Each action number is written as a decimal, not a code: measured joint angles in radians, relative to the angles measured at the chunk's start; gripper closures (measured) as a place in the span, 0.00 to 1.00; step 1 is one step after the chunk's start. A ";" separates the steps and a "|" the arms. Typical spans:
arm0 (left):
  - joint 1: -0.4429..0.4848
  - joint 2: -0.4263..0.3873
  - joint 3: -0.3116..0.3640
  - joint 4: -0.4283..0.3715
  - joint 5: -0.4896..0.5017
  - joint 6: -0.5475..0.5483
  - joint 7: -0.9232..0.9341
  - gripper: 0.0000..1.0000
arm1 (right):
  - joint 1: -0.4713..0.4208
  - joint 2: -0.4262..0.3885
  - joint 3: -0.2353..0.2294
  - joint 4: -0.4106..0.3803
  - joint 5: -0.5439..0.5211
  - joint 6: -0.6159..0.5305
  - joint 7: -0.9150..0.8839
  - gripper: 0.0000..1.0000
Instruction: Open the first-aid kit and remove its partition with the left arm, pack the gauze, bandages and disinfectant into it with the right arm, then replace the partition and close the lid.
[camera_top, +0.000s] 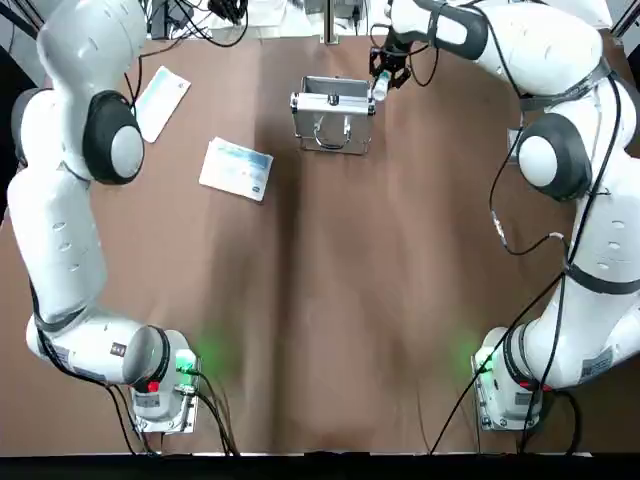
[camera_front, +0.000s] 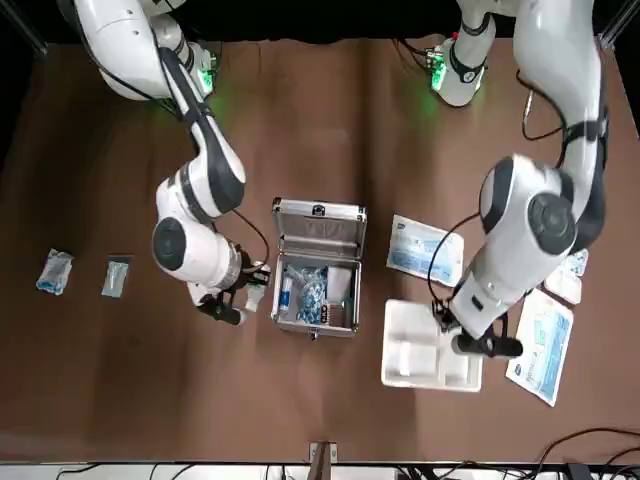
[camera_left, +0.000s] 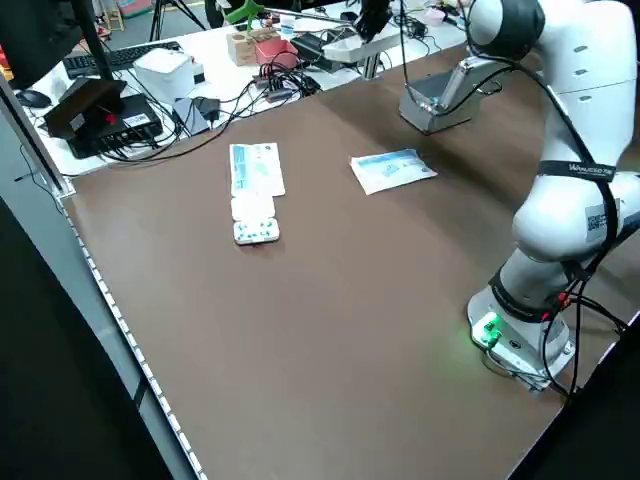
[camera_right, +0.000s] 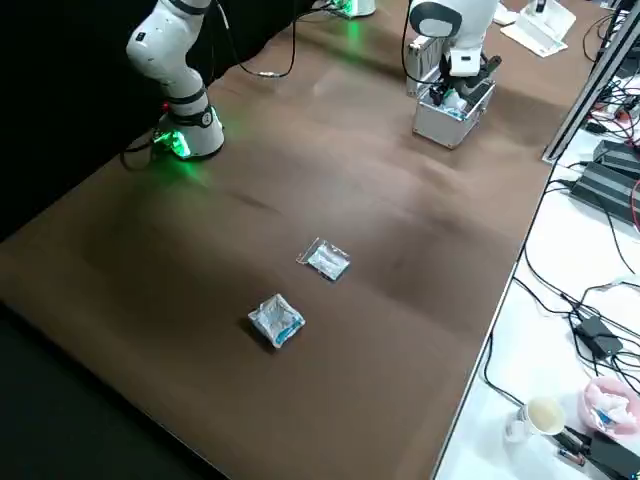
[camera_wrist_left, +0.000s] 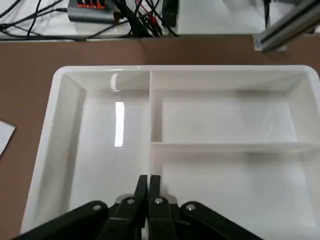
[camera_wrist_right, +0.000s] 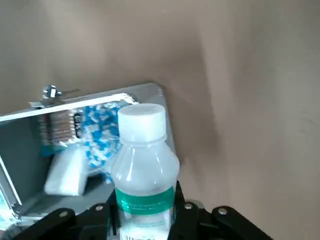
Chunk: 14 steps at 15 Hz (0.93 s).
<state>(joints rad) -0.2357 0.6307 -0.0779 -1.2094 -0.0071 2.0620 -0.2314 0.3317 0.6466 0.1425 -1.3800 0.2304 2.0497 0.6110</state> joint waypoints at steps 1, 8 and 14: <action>0.006 0.028 0.001 -0.001 0.003 0.043 0.001 0.96 | 0.012 0.011 0.000 0.000 0.002 0.035 0.000 0.60; 0.011 0.189 0.011 -0.007 0.075 0.227 0.003 0.96 | 0.074 0.093 0.000 0.021 0.003 0.140 0.000 0.60; 0.011 0.239 0.020 -0.032 0.112 0.230 0.004 0.96 | 0.080 0.100 -0.001 0.031 0.004 0.140 0.000 0.60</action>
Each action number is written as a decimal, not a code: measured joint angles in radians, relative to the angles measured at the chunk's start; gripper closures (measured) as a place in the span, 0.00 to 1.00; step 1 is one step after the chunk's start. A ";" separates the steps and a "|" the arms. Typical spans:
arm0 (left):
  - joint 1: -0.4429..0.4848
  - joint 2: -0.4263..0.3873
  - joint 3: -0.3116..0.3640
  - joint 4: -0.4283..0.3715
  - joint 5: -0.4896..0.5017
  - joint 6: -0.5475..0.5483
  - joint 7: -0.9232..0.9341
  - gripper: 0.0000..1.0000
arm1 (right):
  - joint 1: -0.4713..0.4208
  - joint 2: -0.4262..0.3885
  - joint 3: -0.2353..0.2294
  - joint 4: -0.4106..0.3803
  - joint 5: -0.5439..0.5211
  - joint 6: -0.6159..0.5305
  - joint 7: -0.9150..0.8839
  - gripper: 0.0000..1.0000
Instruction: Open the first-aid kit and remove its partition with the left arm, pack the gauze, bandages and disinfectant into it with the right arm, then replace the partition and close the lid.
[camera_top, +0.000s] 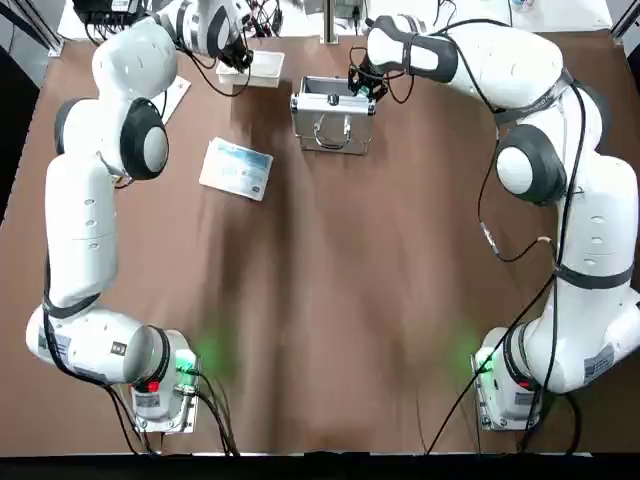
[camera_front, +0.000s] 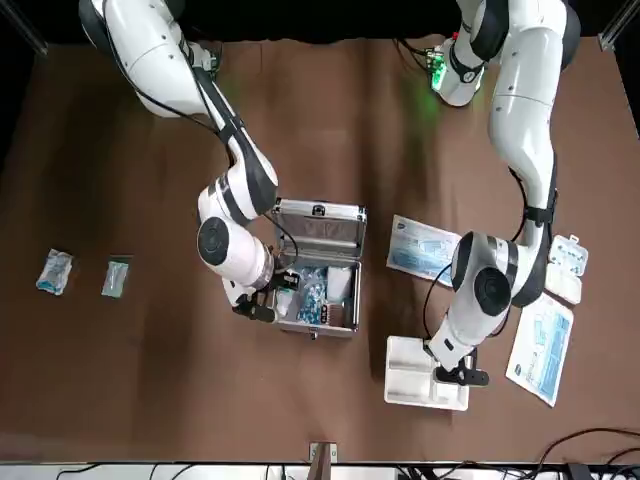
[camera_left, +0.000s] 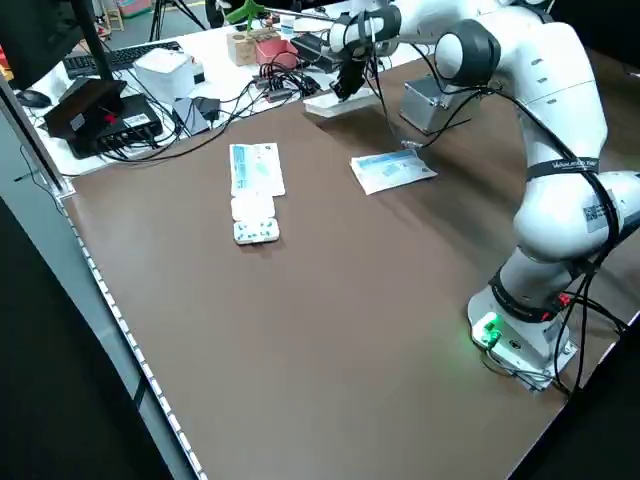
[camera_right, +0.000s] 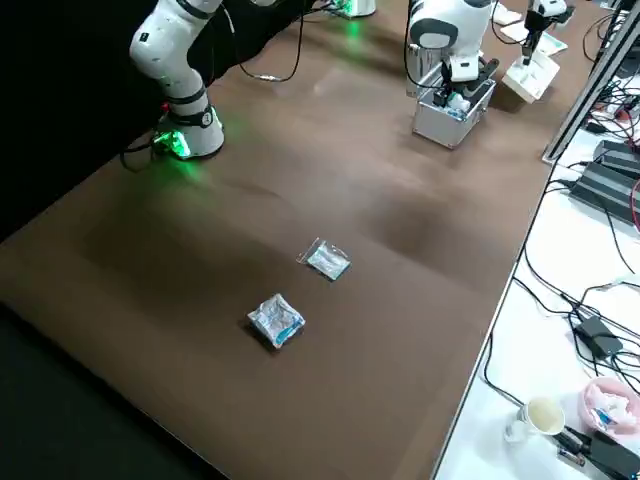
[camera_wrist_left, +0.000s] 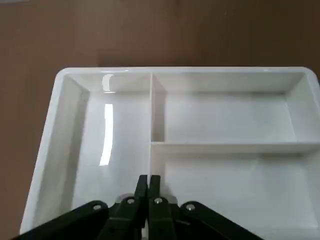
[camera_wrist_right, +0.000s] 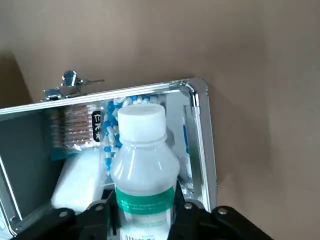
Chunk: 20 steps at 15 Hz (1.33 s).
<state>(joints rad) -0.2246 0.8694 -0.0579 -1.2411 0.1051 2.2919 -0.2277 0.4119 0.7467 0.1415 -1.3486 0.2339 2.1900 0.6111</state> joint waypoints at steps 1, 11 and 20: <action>0.000 0.006 0.000 -0.006 0.000 0.000 0.000 0.96 | 0.000 0.000 0.000 0.001 0.000 0.000 0.000 0.60; 0.007 -0.006 0.007 -0.010 0.000 0.013 0.000 0.33 | 0.013 0.000 0.001 0.019 0.001 -0.007 0.000 0.37; 0.009 -0.340 0.006 0.012 0.000 -0.323 0.001 0.00 | -0.126 -0.044 -0.022 0.059 0.001 -0.138 -0.027 0.43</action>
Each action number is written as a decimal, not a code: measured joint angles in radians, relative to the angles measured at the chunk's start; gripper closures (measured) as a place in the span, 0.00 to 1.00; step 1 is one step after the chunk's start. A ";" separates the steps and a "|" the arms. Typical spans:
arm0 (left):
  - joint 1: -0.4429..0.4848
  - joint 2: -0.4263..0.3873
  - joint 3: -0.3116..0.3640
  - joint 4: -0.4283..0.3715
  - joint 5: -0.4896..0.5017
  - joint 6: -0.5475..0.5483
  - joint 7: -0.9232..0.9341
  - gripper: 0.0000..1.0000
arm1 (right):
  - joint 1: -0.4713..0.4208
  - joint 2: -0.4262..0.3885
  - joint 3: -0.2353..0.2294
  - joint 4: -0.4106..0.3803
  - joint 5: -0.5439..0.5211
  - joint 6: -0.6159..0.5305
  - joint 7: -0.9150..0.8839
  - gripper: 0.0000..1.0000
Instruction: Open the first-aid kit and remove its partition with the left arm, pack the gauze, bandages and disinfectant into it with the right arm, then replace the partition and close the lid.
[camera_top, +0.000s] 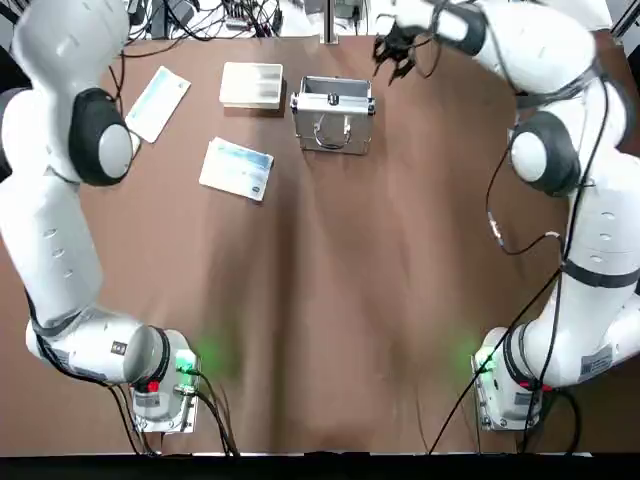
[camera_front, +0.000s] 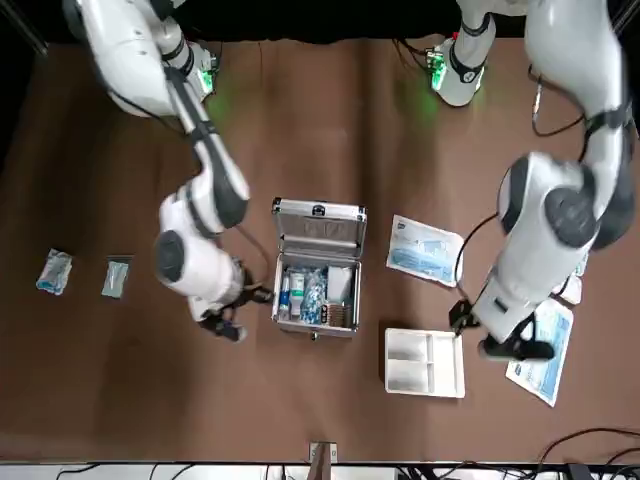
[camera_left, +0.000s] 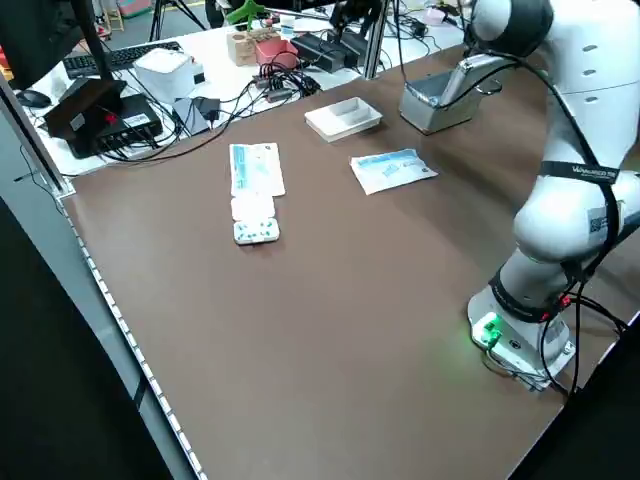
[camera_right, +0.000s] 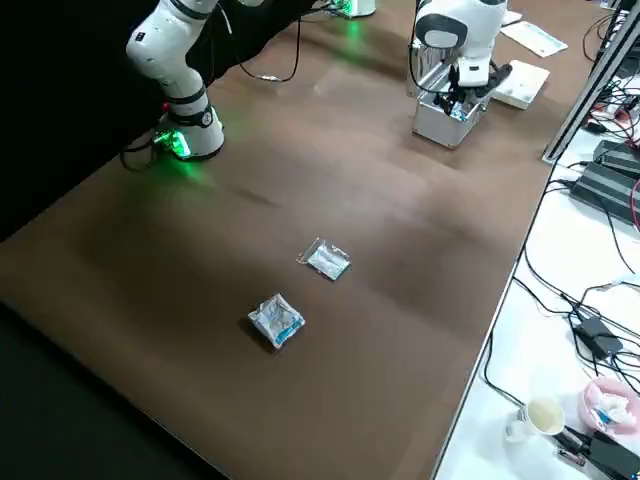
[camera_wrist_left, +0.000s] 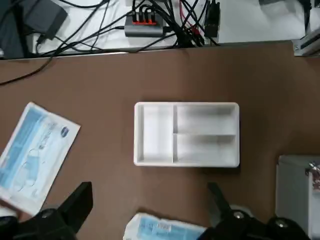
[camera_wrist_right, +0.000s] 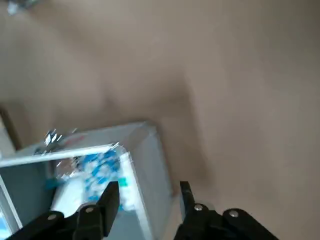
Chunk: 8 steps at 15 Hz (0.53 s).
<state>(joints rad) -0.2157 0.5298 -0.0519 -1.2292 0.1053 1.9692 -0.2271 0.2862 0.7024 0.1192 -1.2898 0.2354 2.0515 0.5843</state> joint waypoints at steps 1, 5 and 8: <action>0.000 -0.034 0.000 -0.001 0.000 -0.037 0.000 0.00 | -0.043 -0.014 -0.002 0.000 0.000 -0.032 -0.023 0.43; 0.024 -0.141 -0.001 -0.003 0.000 -0.208 0.085 0.00 | -0.223 -0.033 -0.005 -0.002 0.000 -0.161 -0.178 0.42; 0.059 -0.192 -0.002 -0.005 -0.019 -0.289 0.141 0.00 | -0.344 -0.033 -0.013 -0.025 -0.023 -0.229 -0.321 0.42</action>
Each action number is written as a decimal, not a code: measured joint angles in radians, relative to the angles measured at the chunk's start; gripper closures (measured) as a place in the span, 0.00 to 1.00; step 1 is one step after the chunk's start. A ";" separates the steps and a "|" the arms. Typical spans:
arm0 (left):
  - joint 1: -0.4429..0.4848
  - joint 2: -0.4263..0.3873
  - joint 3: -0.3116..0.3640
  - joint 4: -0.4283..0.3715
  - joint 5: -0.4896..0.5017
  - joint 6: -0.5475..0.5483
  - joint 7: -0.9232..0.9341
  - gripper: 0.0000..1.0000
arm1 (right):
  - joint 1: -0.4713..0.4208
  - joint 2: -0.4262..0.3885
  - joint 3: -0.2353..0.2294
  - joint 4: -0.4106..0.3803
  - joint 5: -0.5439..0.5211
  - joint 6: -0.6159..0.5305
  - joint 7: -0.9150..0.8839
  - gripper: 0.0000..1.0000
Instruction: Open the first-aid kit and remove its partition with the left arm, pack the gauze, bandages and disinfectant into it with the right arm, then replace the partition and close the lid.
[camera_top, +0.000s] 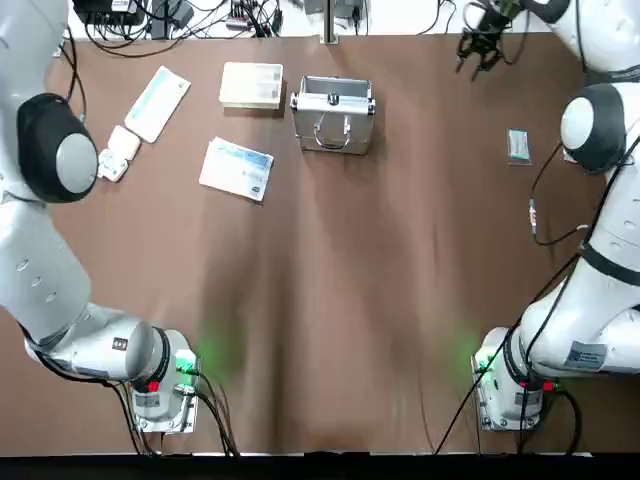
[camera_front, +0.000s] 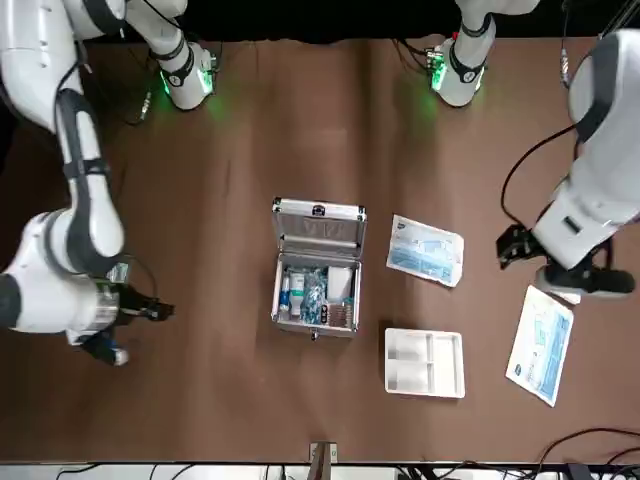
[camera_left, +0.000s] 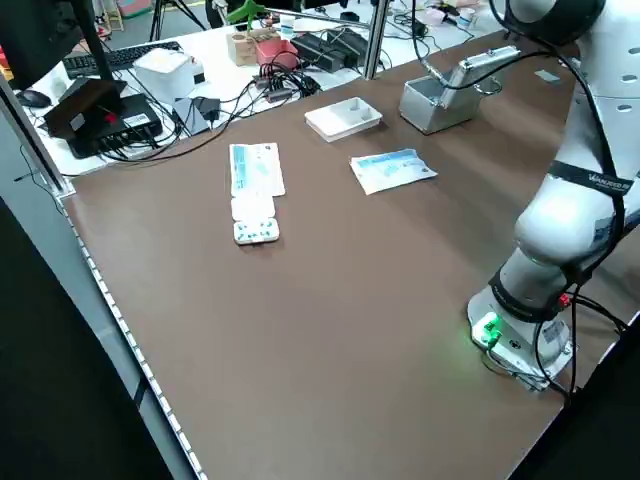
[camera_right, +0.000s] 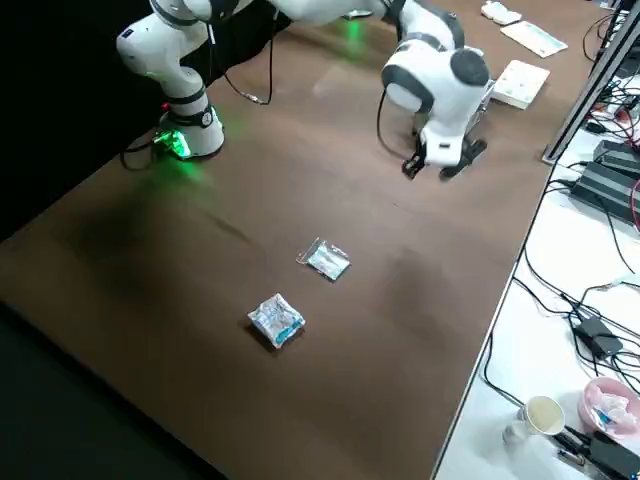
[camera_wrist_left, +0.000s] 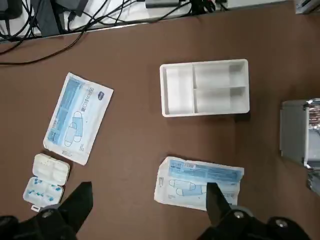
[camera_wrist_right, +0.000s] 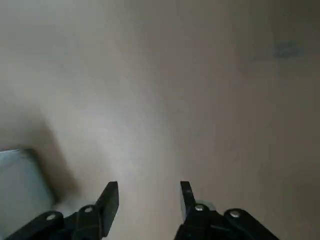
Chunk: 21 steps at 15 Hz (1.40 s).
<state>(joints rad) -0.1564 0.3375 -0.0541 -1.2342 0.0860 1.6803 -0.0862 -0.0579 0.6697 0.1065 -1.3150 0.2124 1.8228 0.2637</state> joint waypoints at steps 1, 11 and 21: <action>0.015 -0.018 0.000 0.000 -0.021 -0.006 0.020 0.00 | -0.036 0.000 -0.001 -0.013 -0.029 -0.004 -0.034 0.42; 0.045 -0.109 0.012 -0.037 -0.059 -0.073 0.100 0.00 | -0.260 0.061 -0.001 -0.118 -0.353 0.134 -0.217 0.46; 0.029 -0.267 0.009 -0.192 -0.059 -0.022 0.026 0.00 | -0.303 0.083 0.003 -0.240 -0.364 0.169 -0.301 0.46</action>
<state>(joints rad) -0.1274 0.0704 -0.0449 -1.4261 0.0268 1.6587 -0.0600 -0.3612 0.7529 0.1094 -1.5550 -0.1518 1.9922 -0.0373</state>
